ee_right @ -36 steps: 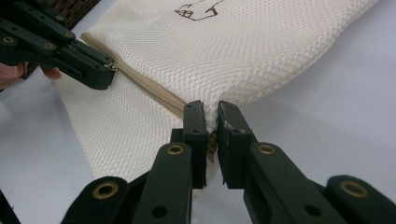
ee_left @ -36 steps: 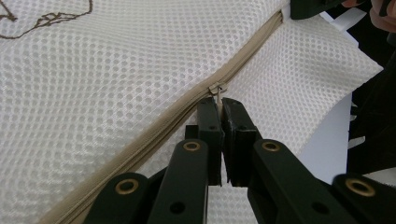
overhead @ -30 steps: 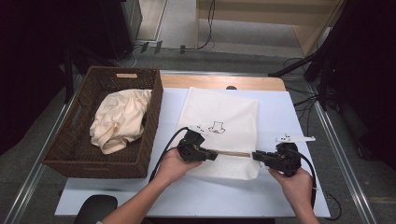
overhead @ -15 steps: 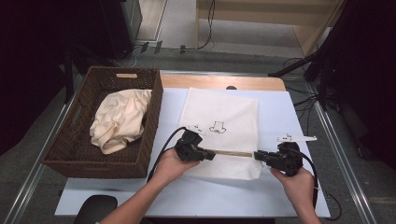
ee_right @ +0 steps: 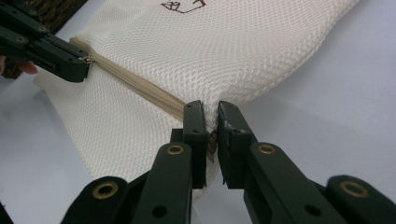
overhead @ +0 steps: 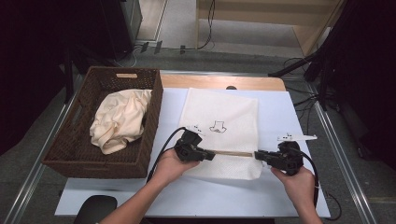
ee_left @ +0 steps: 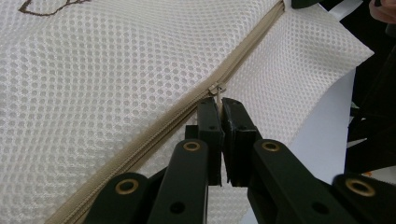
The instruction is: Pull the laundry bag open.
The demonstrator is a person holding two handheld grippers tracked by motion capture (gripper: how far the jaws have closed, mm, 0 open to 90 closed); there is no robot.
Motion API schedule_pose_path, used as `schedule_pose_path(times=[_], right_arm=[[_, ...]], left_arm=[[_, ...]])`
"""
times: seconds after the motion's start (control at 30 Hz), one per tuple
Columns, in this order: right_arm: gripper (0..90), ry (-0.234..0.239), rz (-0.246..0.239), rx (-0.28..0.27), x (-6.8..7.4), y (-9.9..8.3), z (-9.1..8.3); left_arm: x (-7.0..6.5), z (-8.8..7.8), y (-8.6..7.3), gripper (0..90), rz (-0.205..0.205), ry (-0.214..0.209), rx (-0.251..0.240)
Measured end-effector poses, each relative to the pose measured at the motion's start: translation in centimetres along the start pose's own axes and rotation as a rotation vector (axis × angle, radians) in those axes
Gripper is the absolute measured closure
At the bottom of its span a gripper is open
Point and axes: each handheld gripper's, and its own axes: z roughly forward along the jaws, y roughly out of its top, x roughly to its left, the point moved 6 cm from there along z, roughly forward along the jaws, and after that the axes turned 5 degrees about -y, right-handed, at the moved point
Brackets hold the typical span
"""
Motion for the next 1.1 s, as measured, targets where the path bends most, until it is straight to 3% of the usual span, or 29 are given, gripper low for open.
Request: schedule_pose_path(times=[0.67,1.1], right_arm=[[83.5,0.009,-0.009,0.003,-0.5,0.3,0.2],[83.5,0.007,0.012,0.006,-1.4,0.5,0.2]], left_arm=[[0.3,-0.6,-0.4,87.4,-0.010,0.014,-0.005],[0.3,-1.2,-0.7,87.4,-0.022,0.017,-0.010]])
